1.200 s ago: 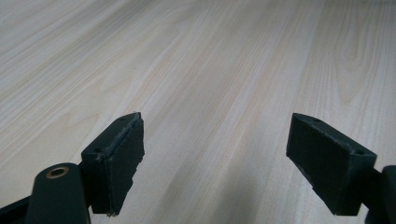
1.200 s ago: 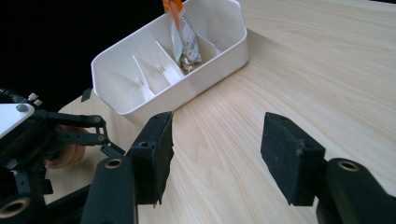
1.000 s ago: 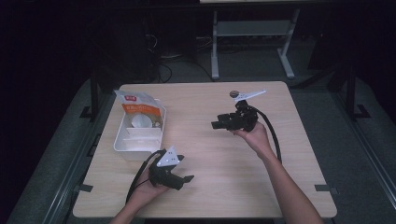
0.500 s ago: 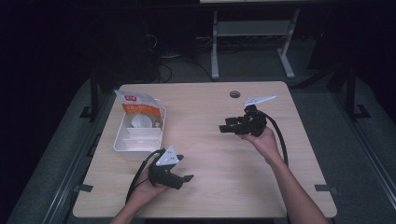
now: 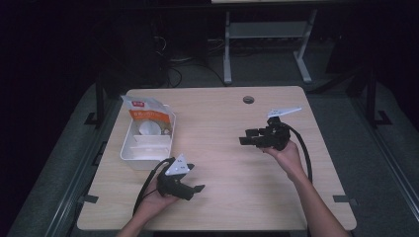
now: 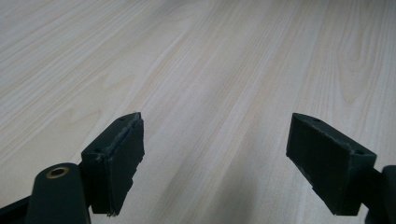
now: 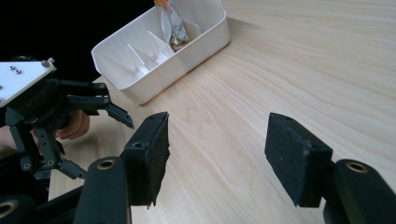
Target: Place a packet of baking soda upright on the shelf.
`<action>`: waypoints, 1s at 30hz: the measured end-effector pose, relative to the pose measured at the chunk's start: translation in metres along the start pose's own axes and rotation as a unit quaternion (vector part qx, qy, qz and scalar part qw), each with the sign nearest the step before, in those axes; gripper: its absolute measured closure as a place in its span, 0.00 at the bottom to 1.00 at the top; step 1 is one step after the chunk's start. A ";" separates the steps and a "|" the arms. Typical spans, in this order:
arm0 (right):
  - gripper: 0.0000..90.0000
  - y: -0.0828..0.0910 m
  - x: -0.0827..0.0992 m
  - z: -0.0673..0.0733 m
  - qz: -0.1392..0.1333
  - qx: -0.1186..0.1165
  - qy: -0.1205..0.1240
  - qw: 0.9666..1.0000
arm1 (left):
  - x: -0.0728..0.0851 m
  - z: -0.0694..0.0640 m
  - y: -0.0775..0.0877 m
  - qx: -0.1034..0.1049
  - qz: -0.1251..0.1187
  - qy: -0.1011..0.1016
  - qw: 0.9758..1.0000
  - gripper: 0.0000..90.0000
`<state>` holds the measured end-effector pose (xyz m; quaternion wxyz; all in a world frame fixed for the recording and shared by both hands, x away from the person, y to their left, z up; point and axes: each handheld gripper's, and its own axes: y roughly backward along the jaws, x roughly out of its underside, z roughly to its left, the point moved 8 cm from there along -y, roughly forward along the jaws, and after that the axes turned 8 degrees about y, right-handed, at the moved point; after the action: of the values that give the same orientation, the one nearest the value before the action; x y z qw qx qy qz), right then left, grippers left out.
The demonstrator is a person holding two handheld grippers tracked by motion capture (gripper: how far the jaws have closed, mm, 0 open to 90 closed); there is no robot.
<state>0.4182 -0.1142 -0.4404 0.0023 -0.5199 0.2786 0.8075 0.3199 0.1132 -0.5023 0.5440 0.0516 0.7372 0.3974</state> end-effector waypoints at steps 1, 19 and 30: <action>0.43 0.001 0.001 0.000 0.000 0.001 -0.001 1.000 | 0.000 0.000 0.000 0.000 0.000 0.000 1.000 0.21; 0.42 0.022 0.029 0.001 0.015 0.008 -0.011 1.000 | -0.001 0.001 -0.001 -0.003 0.000 0.003 1.000 0.21; 0.40 0.035 0.048 0.001 0.014 0.016 -0.020 1.000 | 0.000 0.001 -0.002 -0.004 0.004 0.005 1.000 0.21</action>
<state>0.3854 -0.1566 -0.4647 0.0047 -0.4993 0.2988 0.8132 0.3215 0.1124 -0.5031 0.5390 0.0500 0.7383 0.4025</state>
